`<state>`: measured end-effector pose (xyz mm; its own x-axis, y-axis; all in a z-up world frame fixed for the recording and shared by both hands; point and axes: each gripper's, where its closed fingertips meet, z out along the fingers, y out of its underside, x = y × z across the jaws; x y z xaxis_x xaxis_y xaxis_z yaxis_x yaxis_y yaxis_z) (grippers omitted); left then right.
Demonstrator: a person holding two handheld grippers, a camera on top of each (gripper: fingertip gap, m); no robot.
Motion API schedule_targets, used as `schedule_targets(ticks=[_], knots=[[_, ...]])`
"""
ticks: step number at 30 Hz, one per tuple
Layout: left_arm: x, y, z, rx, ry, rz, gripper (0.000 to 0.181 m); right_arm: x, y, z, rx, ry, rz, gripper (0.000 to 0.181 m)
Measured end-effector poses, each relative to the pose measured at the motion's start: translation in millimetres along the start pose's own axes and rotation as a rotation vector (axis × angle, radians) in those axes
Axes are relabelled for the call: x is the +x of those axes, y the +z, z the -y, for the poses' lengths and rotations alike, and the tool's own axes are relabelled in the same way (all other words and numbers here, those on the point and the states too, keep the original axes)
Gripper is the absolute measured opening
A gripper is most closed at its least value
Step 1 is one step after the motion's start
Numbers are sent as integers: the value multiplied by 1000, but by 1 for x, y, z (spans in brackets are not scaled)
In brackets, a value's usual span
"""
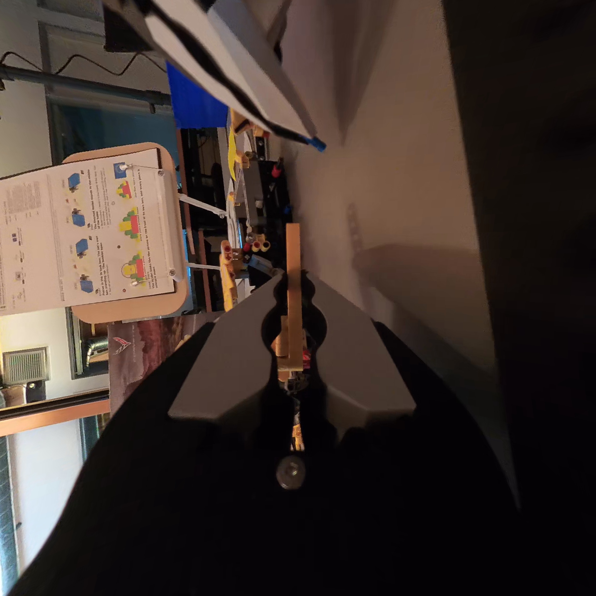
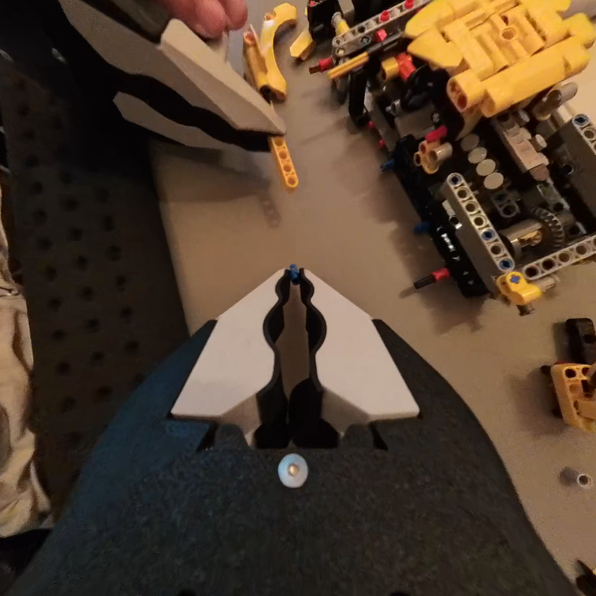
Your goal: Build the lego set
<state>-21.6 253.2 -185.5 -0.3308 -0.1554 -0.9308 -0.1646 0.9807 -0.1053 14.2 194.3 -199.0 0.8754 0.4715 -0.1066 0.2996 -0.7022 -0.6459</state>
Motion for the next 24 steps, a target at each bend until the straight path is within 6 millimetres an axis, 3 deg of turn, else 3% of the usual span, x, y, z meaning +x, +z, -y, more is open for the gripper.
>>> schedule_targets(ticks=[6, 10, 13, 17, 24], knots=[[0, -1, -1, 9, -74, -22, 8, 1, -5, -13, -15, -39, -47, 5], [3, -1, -2, 1, -62, -27, 8, 11, -37, -40, -351, -115, -188, 4], [1, -2, -2, 4, -76, -27, 7, 10, -57, -71, -600, -49, -171, 4], [-1, -3, -5, -8, -82, -22, 7, 13, -66, -88, -681, 13, -144, 5], [0, -4, -7, -11, -87, -30, 7, 16, -70, -92, -712, -6, -159, 5]])
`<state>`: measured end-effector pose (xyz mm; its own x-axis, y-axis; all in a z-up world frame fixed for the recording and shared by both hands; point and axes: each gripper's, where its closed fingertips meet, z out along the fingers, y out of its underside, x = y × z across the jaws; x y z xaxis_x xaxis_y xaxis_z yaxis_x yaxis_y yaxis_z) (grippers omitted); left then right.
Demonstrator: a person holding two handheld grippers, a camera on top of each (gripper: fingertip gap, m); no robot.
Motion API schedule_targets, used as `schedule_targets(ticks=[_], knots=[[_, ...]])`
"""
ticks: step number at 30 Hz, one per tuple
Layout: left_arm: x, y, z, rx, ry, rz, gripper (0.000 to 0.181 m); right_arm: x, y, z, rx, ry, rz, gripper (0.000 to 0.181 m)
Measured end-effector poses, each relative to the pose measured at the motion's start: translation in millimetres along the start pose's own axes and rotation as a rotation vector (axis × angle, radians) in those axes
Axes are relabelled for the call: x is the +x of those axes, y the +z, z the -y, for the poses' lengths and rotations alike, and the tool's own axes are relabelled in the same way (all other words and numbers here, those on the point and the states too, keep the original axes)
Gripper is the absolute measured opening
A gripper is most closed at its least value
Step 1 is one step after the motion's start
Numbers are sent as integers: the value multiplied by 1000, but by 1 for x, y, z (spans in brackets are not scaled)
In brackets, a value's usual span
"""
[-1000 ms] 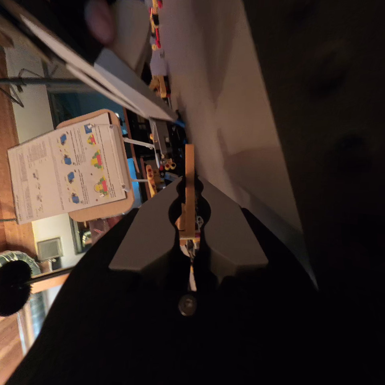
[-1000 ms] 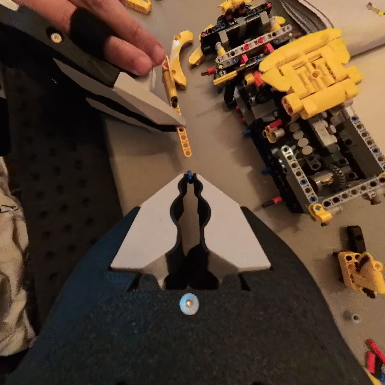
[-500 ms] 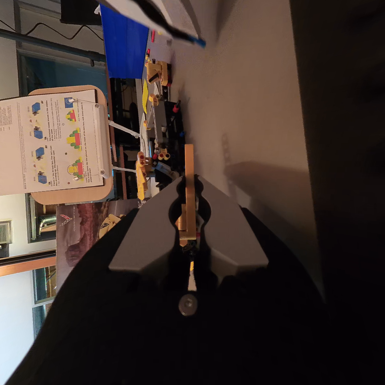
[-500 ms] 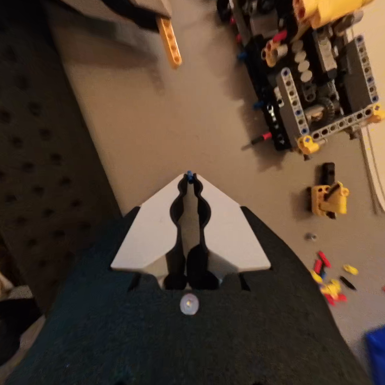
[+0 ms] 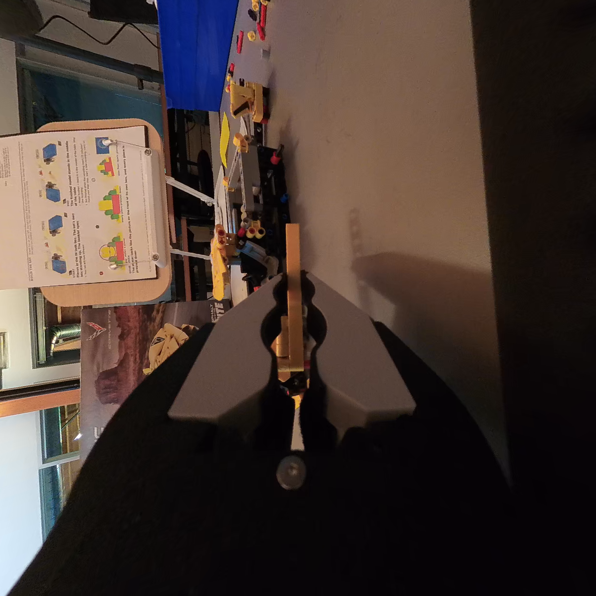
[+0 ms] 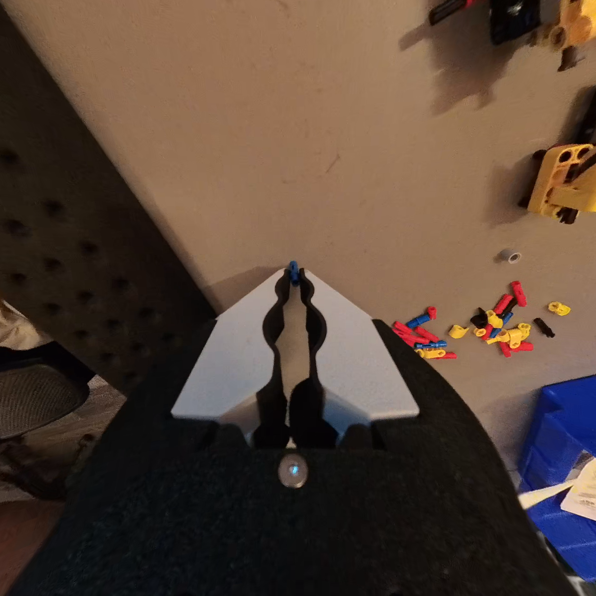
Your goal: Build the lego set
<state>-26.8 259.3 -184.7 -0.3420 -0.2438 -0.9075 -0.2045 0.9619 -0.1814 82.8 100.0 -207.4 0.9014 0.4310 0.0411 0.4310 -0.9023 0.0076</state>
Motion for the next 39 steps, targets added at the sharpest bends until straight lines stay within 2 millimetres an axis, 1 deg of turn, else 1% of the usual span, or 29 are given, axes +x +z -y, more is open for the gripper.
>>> schedule_targets(ticks=[5, 13, 16, 17, 18, 19, 21, 22, 23, 24, 25, 26, 27, 28, 29, 30, 32, 34, 35, 36, 37, 39], knots=[[0, -1, 1, 5, 0, 0, 7, -1, 1, 0, -15, -15, -10, 5], [0, -1, -1, -1, -3, 1, 7, 0, 5, -1, -25, -15, -5, 11], [-3, -2, 0, 5, -1, 17, 7, 2, 3, 0, -22, -16, -24, 18], [-6, -4, 2, 10, 1, 35, 8, 2, -1, 7, 10, -21, -33, 19], [-10, -5, 4, 17, 4, 59, 7, 0, -7, 19, 83, -25, -30, 22], [-15, -8, 6, 26, 8, 89, 7, -4, -16, 39, 199, -24, -17, 25], [-27, -14, 12, 47, 20, 156, 7, -17, -46, 92, 539, 23, 62, 27], [-32, -17, 14, 56, 25, 189, 7, -22, -63, 116, 715, 83, 122, 27], [-36, -19, 16, 63, 30, 215, 7, -27, -77, 133, 856, 152, 211, 27], [-39, -21, 18, 68, 34, 235, 7, -31, -87, 145, 951, 227, 318, 26], [-41, -23, 19, 71, 41, 254, 7, -33, -93, 152, 1016, 296, 422, 26], [-43, -24, 20, 74, 50, 272, 7, -35, -96, 157, 1068, 342, 530, 30], [-46, -26, 21, 76, 57, 294, 7, -36, -97, 159, 1106, 371, 613, 27], [-50, -28, 22, 80, 61, 315, 7, -33, -90, 158, 1113, 401, 639, 26], [-52, -30, 22, 84, 57, 325, 7, -35, -88, 158, 1135, 398, 665, 27], [-52, -31, 23, 90, 47, 324, 7, -38, -90, 159, 1173, 384, 689, 29], [-51, -31, 25, 105, 35, 314, 7, -39, -94, 160, 1225, 340, 608, 31], [-50, -31, 26, 109, 29, 306, 8, -40, -95, 160, 1218, 290, 523, 27], [-49, -31, 27, 112, 29, 303, 7, -42, -98, 161, 1226, 266, 509, 26], [-49, -31, 29, 117, 32, 305, 7, -43, -101, 161, 1239, 253, 504, 22], [-49, -31, 30, 122, 32, 304, 7, -42, -99, 162, 1225, 253, 486, 21], [-47, -31, 33, 126, 23, 293, 7, -44, -95, 162, 1203, 226, 472, 8]])
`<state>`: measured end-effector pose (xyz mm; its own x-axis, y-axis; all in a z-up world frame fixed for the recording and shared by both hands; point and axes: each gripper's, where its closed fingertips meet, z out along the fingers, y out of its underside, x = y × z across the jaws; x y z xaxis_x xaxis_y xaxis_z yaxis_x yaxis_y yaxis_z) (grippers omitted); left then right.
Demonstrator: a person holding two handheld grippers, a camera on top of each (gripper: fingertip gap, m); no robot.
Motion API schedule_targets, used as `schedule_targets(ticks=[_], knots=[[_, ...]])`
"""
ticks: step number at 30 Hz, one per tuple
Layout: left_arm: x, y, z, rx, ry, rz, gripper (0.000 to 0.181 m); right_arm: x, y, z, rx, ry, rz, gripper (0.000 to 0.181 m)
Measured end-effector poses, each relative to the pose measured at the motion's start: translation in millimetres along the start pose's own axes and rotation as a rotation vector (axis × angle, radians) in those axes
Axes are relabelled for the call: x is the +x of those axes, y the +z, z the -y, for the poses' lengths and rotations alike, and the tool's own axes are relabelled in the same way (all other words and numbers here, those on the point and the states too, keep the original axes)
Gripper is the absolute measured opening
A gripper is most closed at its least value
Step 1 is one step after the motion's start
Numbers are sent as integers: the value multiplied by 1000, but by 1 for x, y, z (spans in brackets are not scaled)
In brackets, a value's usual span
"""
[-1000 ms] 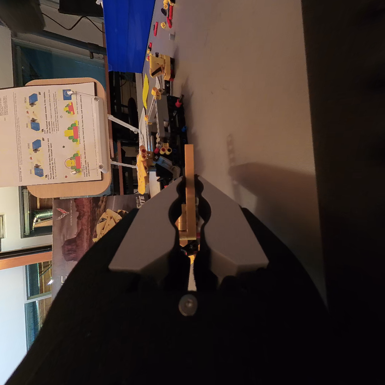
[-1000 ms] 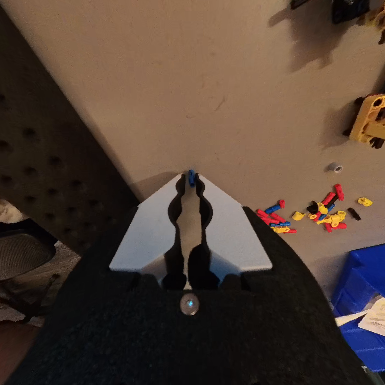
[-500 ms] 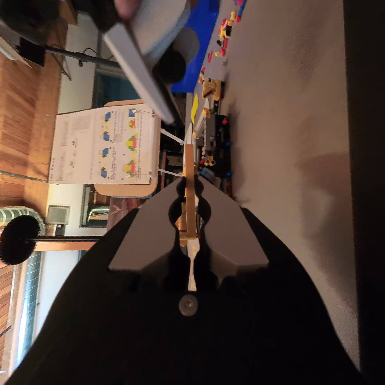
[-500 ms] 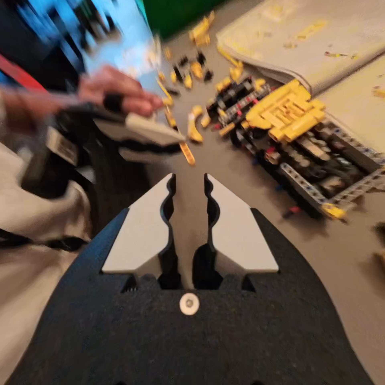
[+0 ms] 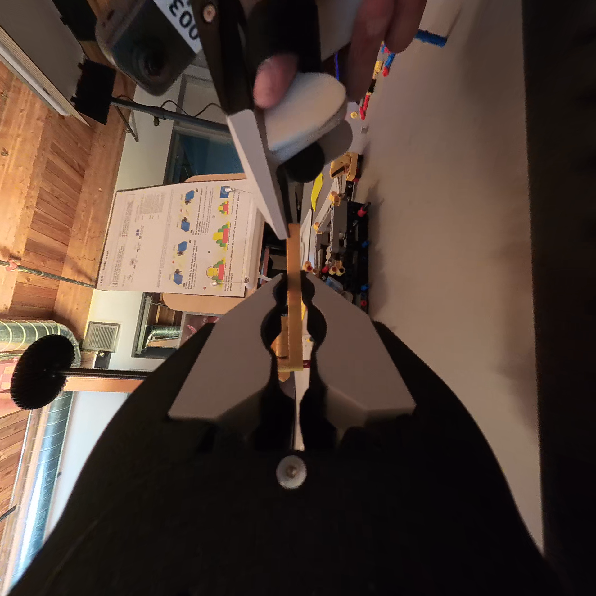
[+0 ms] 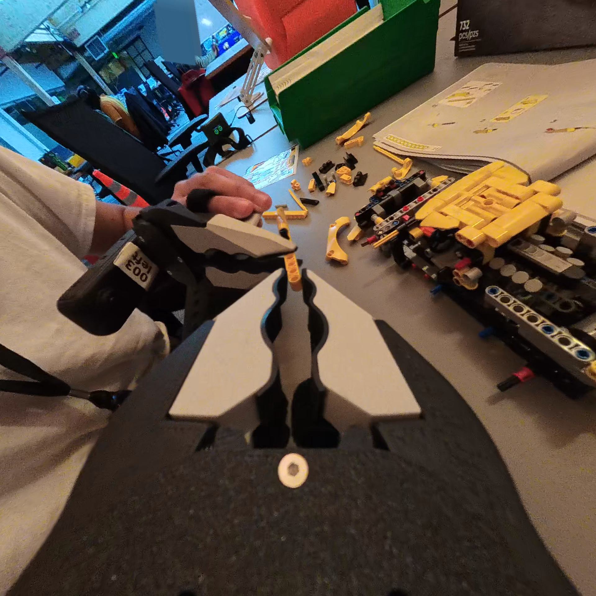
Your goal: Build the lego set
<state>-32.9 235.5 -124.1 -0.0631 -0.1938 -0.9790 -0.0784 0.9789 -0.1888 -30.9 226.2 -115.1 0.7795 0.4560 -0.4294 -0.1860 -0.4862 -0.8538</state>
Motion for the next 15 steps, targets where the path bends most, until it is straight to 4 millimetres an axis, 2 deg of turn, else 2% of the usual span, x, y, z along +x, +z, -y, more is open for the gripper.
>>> schedule_targets(ticks=[3, 5, 7, 10, 13, 15], knots=[[2, 0, -1, -2, -45, -27, 7, 0, 1, -2, -18, -39, -13, 8], [-1, -1, -2, -3, -64, -20, 7, 0, 3, -1, -19, -51, -15, 17], [-1, 0, -2, -4, -65, -27, 7, -1, 3, 0, -33, -80, -25, 7], [-2, -2, -1, 10, -84, -32, 7, -2, 4, 1, -53, -157, -47, 6], [2, -8, 10, 119, -324, -158, 15, 7, -2, -11, -136, -257, -100, 6], [-14, -17, 19, 237, -627, -249, 16, 6, -8, -22, -202, -333, -68, 7]])
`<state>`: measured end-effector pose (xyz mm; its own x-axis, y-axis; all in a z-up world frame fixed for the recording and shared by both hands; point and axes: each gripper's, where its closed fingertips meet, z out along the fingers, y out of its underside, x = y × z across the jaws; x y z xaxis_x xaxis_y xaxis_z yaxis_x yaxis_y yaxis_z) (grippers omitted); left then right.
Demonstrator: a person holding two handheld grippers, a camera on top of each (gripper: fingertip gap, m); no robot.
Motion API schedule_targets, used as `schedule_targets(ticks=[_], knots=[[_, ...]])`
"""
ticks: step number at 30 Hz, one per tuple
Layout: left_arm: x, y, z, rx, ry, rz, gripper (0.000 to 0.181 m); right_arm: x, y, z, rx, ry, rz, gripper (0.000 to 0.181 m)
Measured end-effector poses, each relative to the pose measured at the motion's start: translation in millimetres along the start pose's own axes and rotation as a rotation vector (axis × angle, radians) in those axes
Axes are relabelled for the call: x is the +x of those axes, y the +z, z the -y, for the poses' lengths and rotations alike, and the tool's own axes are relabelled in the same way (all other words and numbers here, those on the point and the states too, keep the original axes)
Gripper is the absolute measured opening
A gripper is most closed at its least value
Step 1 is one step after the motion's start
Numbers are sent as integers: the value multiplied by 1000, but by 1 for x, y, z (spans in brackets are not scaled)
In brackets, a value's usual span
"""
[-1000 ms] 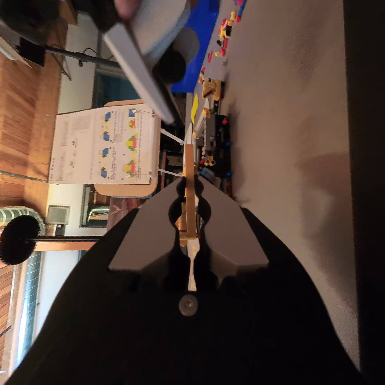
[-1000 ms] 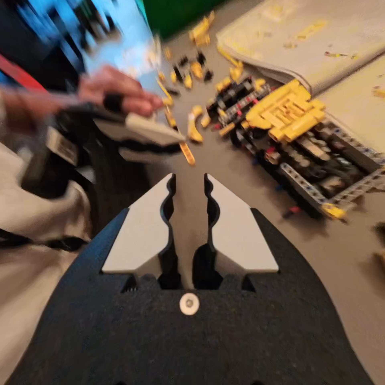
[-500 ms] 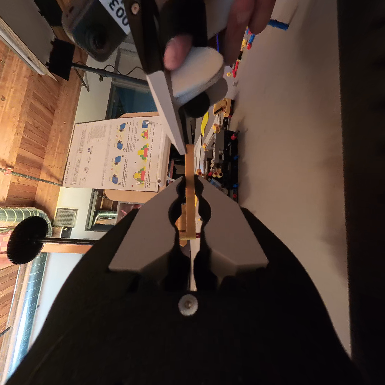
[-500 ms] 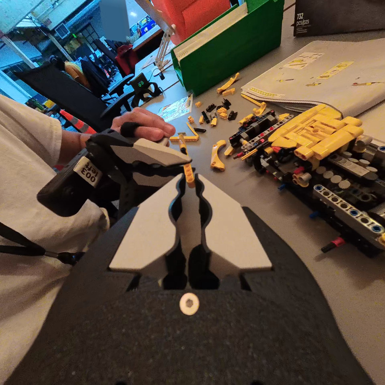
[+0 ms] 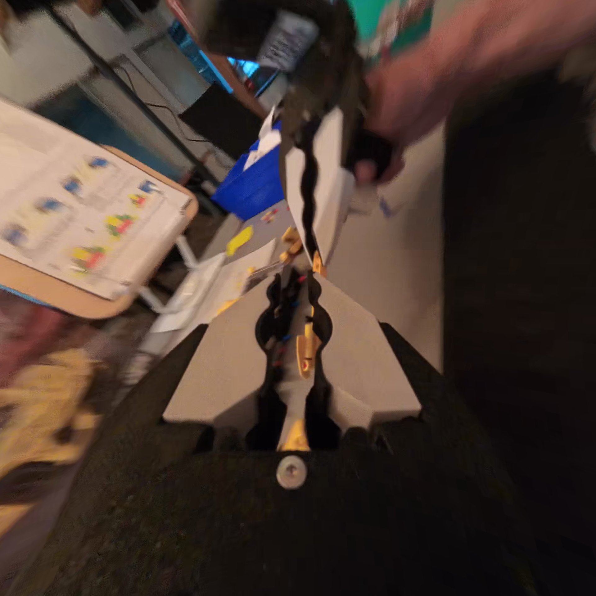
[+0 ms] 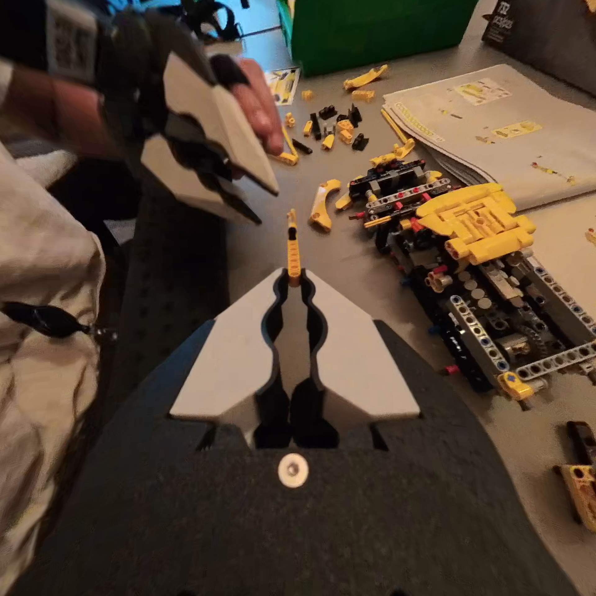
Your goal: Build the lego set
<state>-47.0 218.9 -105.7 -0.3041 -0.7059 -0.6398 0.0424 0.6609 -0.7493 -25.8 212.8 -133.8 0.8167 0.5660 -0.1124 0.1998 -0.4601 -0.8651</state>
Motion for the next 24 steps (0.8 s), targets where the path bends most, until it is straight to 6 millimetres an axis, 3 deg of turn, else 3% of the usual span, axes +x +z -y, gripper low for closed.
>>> schedule_targets(ticks=[2, 4, 6, 8, 10, 16, 24], knots=[[-8, -5, 13, 102, -365, -167, 22, -11, -6, 5, 15, -93, 46, 7], [-5, -10, 22, 169, -686, -455, 28, -30, -12, 18, 46, -195, 125, 7], [-2, -20, 33, 196, -887, -751, 35, -45, -14, 28, 29, -278, 193, 7], [0, -26, 39, 159, -956, -925, 33, -52, -13, 36, -11, -328, 227, 7], [-3, -24, 44, 116, -1043, -1017, 18, -54, -11, 43, -34, -380, 236, 7], [1, -28, 50, 106, -1238, -1219, 12, -56, -11, 51, -41, -424, 255, 7], [4, -25, 46, 127, -1313, -1240, 12, -58, -9, 49, -25, -435, 261, 7]])
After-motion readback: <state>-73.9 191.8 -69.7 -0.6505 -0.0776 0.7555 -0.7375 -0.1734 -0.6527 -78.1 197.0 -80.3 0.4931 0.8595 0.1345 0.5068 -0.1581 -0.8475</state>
